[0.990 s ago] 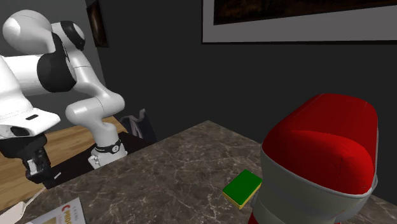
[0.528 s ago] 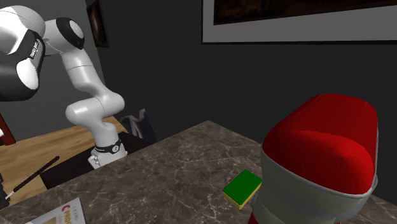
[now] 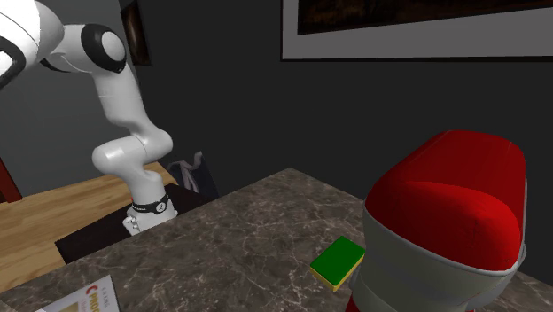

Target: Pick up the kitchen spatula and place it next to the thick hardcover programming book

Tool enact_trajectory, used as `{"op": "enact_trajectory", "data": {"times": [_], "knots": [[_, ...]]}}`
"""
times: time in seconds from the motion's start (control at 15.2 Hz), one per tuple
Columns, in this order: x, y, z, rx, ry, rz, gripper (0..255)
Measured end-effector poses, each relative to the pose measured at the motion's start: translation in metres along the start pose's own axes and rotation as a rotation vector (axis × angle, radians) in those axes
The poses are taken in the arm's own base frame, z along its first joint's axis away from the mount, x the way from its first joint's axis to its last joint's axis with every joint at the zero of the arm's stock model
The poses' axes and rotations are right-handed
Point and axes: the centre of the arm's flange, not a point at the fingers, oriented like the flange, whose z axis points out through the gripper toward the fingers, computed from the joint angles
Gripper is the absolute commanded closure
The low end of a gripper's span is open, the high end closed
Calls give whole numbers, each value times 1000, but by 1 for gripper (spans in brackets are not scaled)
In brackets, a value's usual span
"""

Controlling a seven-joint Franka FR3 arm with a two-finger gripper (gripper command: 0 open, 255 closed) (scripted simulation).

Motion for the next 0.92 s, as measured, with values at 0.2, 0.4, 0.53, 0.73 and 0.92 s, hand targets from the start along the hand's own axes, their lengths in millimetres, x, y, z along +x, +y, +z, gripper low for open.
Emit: {"op": "enact_trajectory", "data": {"times": [0.2,0.4,0.53,0.73,0.92], "knots": [[-34,1,-9,-2,-2,-1,255],[-58,3,-3,-5,-3,-6,255],[-63,2,7,-6,-2,-8,255],[-65,2,23,-6,-1,-8,255],[-67,2,39,-6,-1,-9,255]]}}
